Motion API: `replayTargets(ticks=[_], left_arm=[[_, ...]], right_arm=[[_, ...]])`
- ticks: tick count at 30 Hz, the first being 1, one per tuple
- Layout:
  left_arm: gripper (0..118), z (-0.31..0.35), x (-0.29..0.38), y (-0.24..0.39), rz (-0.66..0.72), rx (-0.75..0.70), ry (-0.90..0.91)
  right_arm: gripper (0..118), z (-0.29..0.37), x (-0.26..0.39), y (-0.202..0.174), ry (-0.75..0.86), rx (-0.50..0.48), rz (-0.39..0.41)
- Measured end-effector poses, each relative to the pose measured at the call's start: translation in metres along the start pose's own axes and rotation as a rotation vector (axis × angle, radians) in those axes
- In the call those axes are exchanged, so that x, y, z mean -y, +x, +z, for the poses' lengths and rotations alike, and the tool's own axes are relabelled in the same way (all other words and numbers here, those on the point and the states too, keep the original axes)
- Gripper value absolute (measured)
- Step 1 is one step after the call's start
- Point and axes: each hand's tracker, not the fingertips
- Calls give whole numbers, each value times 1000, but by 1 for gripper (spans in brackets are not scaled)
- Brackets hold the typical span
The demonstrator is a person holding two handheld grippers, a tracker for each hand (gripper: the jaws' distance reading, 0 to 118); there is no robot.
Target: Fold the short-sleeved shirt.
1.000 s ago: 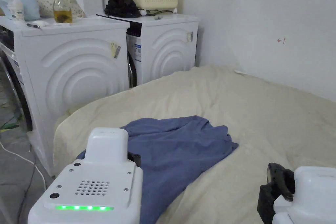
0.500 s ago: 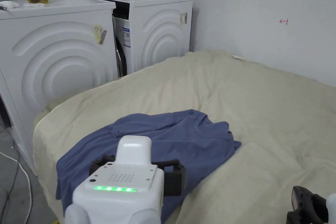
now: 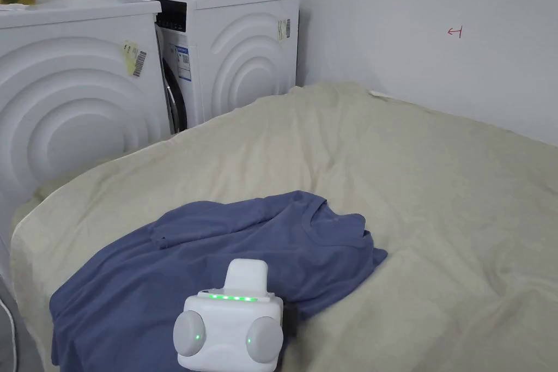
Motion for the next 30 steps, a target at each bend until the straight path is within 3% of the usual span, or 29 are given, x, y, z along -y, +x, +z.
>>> replayTargets(ticks=[2,3,11,14,18,22,30], left_arm=[[23,8,-4,0,19,-23,39],[10,6,-8,0,35,-32,22],[9,40,-20,1,-27,-12,24],[9,74,-33,1,-87,-73,113],[9,138,-56,-10,31,-7,253],[9,216,-91,13,-74,4,416],[8,358,-116,103,-215,316,686]], right_arm=[[0,2,0,3,-1,-4,-6],[0,4,0,4,2,-3,-6],[0,28,-5,15,41,32,5],[0,43,-8,25,68,39,-26],[0,69,-12,41,113,79,-59],[0,99,-14,60,166,122,-99],[0,168,-9,105,265,254,-155]])
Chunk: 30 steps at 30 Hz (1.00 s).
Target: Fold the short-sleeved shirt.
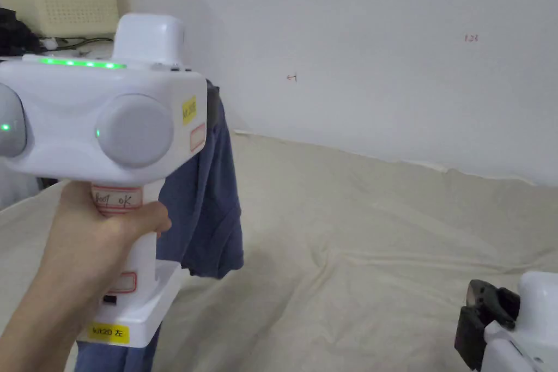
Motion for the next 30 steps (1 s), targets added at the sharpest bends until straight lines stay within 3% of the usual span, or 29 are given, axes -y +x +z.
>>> replayTargets(ticks=[7,11,15,18,22,25,30], left_arm=[[8,27,-30,99,41,365,41],[8,24,-11,158,-1,441,8],[8,-4,48,220,-12,571,-182],[8,-35,117,267,-85,554,-372],[8,-58,217,313,-120,658,-643],[8,-48,269,339,-256,668,-711],[8,-35,288,348,-251,684,-716]], right_arm=[[0,44,-7,60,64,149,-25],[0,65,-3,98,66,233,-51],[0,76,5,132,47,301,-104],[0,77,13,149,21,336,-120],[0,73,25,163,-13,361,-132],[0,64,33,168,-51,372,-135],[0,53,42,172,-91,357,-141]])
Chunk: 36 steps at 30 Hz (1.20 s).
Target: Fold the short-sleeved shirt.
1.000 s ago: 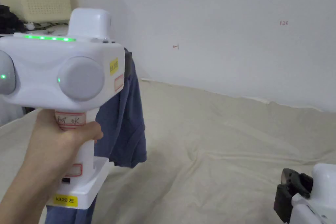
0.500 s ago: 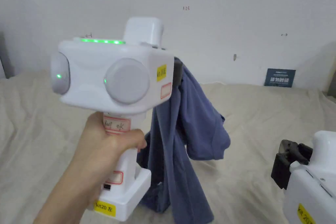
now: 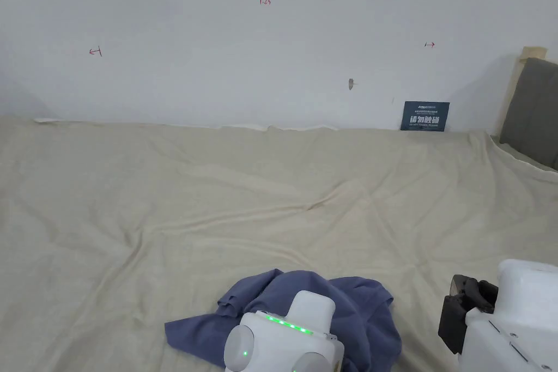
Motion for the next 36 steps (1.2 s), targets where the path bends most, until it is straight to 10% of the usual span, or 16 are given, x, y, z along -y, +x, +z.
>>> replayTargets(ticks=[3,6,14,17,19,22,32,34,36], left_arm=[[23,8,-8,-9,24,6,32],[117,21,-11,-22,101,72,34],[113,90,1,-72,188,-23,167],[71,118,20,-97,213,-142,185],[6,119,33,-117,230,-248,175],[0,116,57,-147,309,-283,83],[0,70,60,-174,356,-268,7],[33,60,50,-182,368,-268,10],[101,45,37,-187,374,-251,4]], right_arm=[[0,-1,2,-2,-11,-1,13],[0,0,2,-4,-15,-10,18],[0,10,2,-13,-7,-42,34],[0,10,5,-18,-13,-56,43],[0,7,8,-22,-21,-66,48],[0,3,12,-29,-35,-91,58],[0,-23,24,-50,-93,-121,93],[0,-31,26,-49,-109,-114,95],[0,-38,27,-47,-122,-103,86]])
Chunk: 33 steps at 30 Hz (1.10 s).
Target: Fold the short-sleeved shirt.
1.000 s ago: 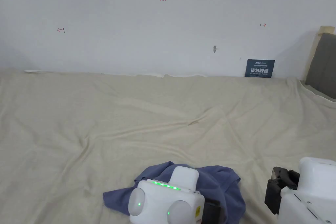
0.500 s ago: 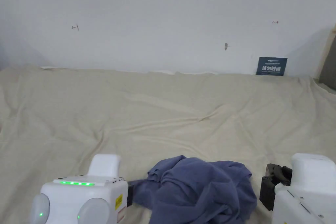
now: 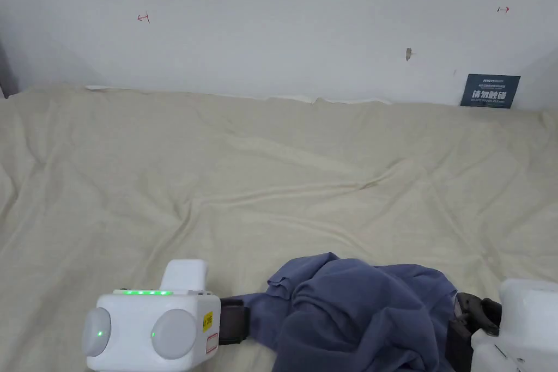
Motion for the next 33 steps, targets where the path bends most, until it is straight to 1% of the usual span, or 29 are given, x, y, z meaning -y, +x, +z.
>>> replayTargets(ticks=[1,2,7,8,10,11,12,13,14,15,16,17,18,19,22,25,27,29,30,31,33], left_arm=[[116,-7,-5,1,-8,5,-16],[118,-10,-8,3,-17,12,-10],[118,-45,-22,13,-81,-43,-26],[116,-54,-23,15,-92,-51,-37],[95,-61,-19,14,-90,-28,-71],[95,-62,-14,16,-89,-38,-69],[89,-58,-12,20,-108,-59,-30],[75,-51,-10,24,-121,-67,-15],[57,-45,-8,26,-110,-56,-13],[25,-40,-8,30,-111,-46,-6],[14,-39,-8,34,-115,-23,-1],[13,-39,-6,41,-124,-43,-3],[12,-38,-5,44,-179,-100,-6],[9,-36,-3,46,-219,-96,-6],[9,-31,-6,40,-183,-70,2],[9,-25,-11,29,-96,-15,4],[9,-16,-13,26,-98,-16,15],[9,-7,-17,26,-101,-22,30],[9,-2,-18,27,-113,-23,47],[9,2,-18,28,-120,-27,54],[9,11,-19,31,-148,-35,84]], right_arm=[[0,-3,-1,2,-8,4,-5],[0,-5,-1,3,-8,3,-7],[0,-19,-4,10,-22,26,-3],[0,-22,-3,11,-28,28,-5],[0,-28,0,14,-44,33,-9],[0,-30,0,15,-52,37,-10],[0,-32,0,16,-63,41,-14],[0,-33,-1,17,-70,39,-31],[0,-33,-1,20,-67,29,-51],[0,-34,-2,22,-61,11,-66],[0,-35,-3,22,-63,15,-65],[0,-35,-4,21,-64,22,-62],[0,-36,-4,22,-62,32,-52],[0,-36,-5,22,-63,34,-46],[0,-37,-6,26,-64,15,-42],[0,-50,-16,30,-89,0,-36],[0,-62,-26,34,-103,-31,-6],[0,-82,-40,39,-124,-55,-10],[0,-95,-46,42,-165,-90,-4],[0,-108,-52,45,-185,-104,-3],[0,-137,-63,47,-242,-128,41]])
